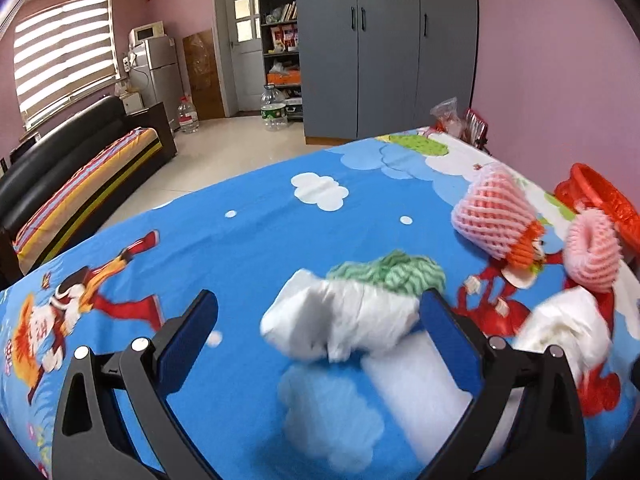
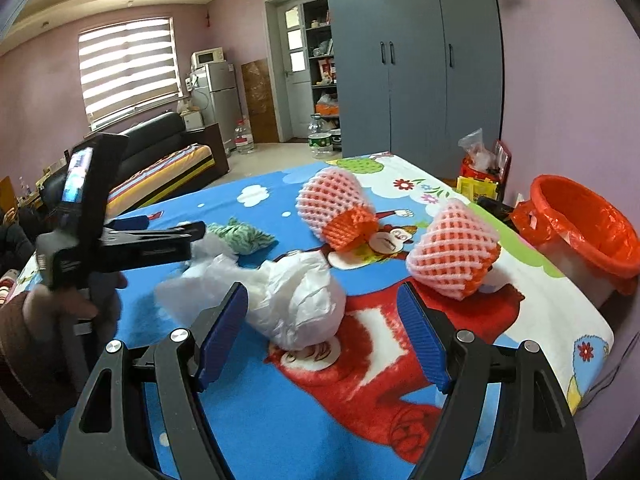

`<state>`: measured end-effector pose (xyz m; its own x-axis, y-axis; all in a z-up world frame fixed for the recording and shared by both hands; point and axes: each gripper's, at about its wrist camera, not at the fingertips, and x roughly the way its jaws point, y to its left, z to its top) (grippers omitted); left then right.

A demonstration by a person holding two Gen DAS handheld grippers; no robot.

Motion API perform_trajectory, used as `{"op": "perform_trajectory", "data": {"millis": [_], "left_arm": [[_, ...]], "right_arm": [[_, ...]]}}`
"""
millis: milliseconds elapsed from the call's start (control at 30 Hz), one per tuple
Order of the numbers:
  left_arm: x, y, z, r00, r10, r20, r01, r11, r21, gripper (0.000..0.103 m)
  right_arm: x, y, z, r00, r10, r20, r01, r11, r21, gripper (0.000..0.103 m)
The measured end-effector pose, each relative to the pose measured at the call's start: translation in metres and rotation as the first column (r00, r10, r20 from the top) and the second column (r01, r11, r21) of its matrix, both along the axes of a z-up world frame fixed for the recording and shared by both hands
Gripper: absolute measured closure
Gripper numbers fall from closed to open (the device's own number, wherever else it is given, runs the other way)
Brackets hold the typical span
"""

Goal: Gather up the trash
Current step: 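Grasp a white tissue with the left tool while the right grasps the green cloth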

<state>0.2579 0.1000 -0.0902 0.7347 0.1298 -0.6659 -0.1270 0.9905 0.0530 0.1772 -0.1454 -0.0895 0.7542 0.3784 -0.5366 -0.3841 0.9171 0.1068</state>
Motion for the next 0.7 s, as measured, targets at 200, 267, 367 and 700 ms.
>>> {"op": "perform_trajectory", "data": {"millis": [200, 267, 367, 700], "left_arm": [[0.024, 0.009, -0.023, 0.992, -0.079, -0.097, 0.070, 0.994, -0.089, 0.071], [0.019, 0.007, -0.023, 0.991, -0.100, -0.094, 0.093, 0.993, -0.078, 0.083], [0.000, 0.009, -0.017, 0.991, -0.123, -0.052, 0.122, 0.992, -0.032, 0.088], [-0.052, 0.061, -0.001, 0.994, -0.102, -0.027, 0.101, 0.995, -0.021, 0.089]], "right_arm": [[0.017, 0.013, 0.007, 0.999, 0.043, 0.011, -0.043, 0.999, -0.001, 0.029], [0.023, 0.024, 0.010, 0.997, 0.069, 0.013, -0.070, 0.998, 0.005, 0.029], [0.034, 0.050, 0.012, 0.992, 0.122, 0.013, -0.122, 0.992, 0.008, 0.029], [0.057, 0.156, 0.000, 0.963, 0.268, -0.040, -0.268, 0.963, -0.017, 0.030]]}}
